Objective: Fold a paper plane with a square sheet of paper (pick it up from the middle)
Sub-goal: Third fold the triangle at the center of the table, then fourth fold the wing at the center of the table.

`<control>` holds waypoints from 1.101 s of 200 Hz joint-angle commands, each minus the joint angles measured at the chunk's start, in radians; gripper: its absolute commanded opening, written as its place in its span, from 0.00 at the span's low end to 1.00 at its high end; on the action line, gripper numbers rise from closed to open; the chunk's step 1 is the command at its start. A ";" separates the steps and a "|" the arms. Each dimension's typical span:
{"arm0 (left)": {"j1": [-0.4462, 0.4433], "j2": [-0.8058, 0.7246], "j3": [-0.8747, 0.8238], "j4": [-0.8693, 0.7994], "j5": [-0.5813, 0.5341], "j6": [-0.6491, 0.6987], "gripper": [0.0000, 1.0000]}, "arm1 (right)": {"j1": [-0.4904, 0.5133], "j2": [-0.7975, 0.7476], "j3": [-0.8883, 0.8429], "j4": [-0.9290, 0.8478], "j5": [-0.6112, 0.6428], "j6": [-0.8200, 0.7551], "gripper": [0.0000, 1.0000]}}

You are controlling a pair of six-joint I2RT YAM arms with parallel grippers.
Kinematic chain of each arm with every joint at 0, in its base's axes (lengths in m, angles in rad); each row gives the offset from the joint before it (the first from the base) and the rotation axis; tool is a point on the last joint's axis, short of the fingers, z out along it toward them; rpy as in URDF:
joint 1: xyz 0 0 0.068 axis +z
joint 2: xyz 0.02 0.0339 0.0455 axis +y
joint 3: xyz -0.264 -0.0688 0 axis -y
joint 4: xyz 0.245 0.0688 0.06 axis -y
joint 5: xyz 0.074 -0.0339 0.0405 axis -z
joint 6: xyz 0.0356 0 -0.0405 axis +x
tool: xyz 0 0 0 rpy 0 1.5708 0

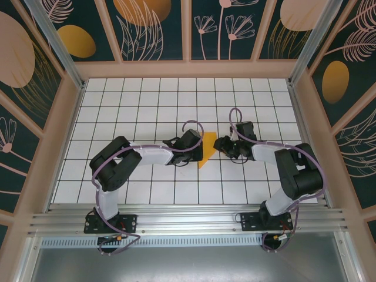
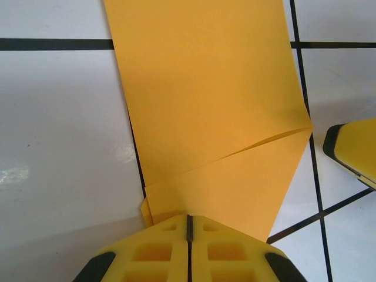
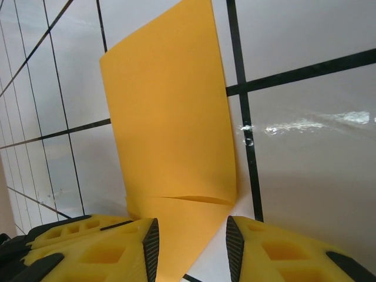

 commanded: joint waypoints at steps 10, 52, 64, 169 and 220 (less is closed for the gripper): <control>0.008 0.011 -0.008 -0.013 -0.010 0.016 0.09 | -0.011 0.002 -0.016 0.019 0.002 0.016 0.43; 0.008 0.000 -0.025 0.023 0.020 0.011 0.10 | -0.011 0.021 -0.025 0.063 -0.052 0.027 0.42; 0.008 0.000 -0.026 0.026 0.022 0.011 0.10 | -0.011 0.033 -0.021 0.072 -0.071 0.032 0.42; 0.008 -0.001 -0.027 0.032 0.032 0.012 0.10 | -0.013 0.023 -0.021 0.065 0.004 0.040 0.39; 0.007 -0.012 -0.033 0.036 0.035 0.019 0.10 | -0.025 0.030 -0.001 0.053 0.042 0.018 0.42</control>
